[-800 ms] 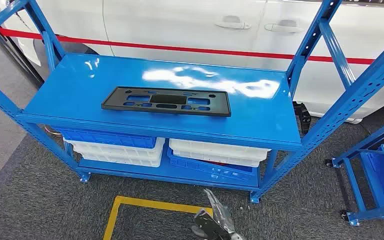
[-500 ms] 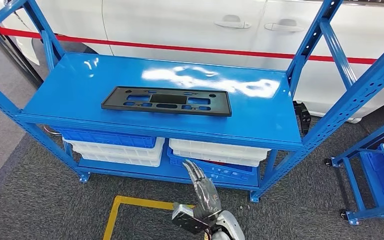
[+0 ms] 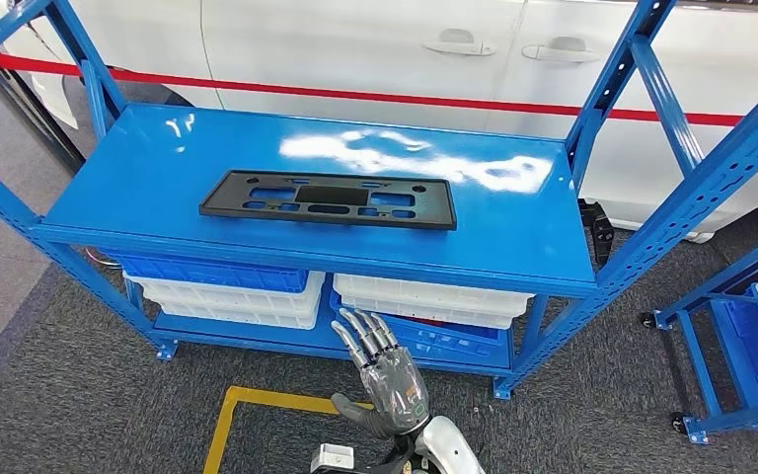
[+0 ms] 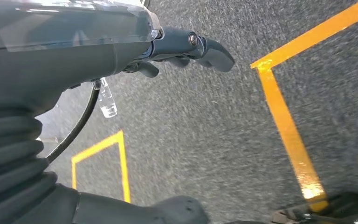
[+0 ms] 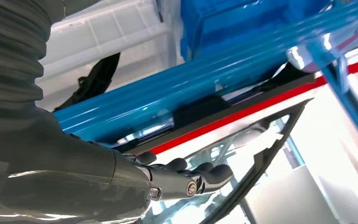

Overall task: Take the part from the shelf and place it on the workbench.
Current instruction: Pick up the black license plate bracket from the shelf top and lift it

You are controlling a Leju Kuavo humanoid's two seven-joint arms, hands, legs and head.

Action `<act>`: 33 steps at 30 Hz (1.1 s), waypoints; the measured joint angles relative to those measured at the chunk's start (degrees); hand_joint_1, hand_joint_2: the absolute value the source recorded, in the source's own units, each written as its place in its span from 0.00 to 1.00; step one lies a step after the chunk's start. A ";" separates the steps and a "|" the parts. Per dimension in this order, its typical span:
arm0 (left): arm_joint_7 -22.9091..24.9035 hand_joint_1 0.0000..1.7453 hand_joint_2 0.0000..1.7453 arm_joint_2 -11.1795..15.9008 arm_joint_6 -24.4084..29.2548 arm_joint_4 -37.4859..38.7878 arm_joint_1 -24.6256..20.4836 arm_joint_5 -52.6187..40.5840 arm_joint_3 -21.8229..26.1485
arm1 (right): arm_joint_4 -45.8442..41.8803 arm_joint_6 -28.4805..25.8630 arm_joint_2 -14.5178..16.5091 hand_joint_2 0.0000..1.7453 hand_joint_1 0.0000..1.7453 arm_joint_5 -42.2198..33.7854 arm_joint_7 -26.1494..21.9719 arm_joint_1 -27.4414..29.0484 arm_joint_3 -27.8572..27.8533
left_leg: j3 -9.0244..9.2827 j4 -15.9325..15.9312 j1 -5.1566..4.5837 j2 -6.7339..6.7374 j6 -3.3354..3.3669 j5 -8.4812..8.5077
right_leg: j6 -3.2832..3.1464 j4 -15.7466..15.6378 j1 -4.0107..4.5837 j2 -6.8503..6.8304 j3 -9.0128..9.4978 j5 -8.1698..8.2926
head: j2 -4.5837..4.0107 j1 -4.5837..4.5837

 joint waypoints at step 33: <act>-5.07 0.00 0.00 -1.66 -5.82 0.08 -0.28 6.11 10.09 | 3.80 -0.04 0.19 1.00 0.00 -13.08 1.31 1.29 -0.91 | 3.75 -1.62 -0.31 -0.28 1.00 -1.77 | -0.61 4.32 0.38 0.07 -6.36 2.86 | 0.00 0.17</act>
